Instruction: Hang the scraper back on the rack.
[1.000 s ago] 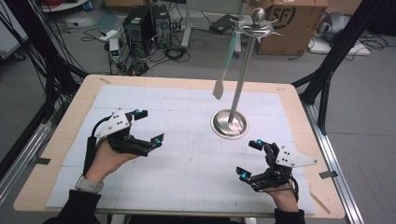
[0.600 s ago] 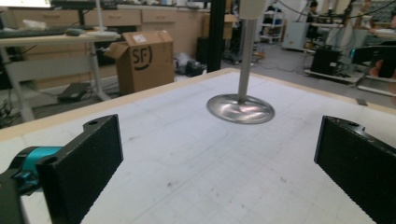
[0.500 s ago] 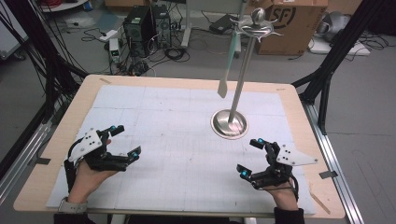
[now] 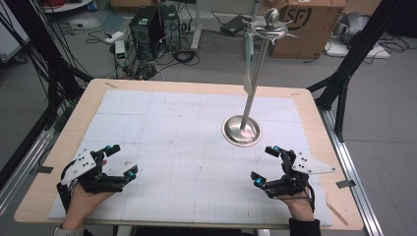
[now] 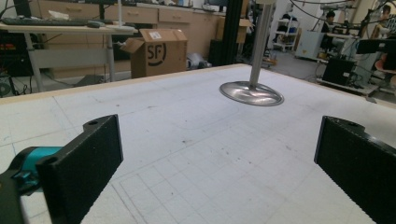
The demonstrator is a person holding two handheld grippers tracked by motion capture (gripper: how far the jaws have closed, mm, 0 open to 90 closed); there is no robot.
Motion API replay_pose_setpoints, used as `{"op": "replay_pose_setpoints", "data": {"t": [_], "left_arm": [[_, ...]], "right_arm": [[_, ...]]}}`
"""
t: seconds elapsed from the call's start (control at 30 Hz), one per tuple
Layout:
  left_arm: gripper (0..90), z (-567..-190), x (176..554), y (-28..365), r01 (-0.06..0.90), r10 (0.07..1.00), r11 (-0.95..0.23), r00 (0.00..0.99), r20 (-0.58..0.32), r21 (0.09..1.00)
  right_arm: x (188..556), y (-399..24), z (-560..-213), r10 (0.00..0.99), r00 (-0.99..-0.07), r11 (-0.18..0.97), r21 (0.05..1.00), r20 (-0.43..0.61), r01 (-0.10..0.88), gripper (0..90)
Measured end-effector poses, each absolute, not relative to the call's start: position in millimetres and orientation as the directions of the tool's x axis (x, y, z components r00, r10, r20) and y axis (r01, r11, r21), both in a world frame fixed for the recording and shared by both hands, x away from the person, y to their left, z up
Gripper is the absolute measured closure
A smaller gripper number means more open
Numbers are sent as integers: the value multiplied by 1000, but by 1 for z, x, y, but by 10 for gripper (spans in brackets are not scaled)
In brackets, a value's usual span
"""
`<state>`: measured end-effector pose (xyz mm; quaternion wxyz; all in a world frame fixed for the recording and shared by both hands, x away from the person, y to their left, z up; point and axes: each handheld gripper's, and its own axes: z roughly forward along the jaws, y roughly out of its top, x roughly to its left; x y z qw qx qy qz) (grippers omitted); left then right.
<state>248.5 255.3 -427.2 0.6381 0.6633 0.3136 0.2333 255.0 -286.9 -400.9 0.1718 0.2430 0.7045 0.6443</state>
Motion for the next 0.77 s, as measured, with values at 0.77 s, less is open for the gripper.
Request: {"op": "replay_pose_setpoints", "data": {"t": [0.77], "left_arm": [[17,-428,240,268,123,773,-16,631,-65,992]], "right_arm": [[256,-304,-409,668,-740,36,990,79,138,2]]}}
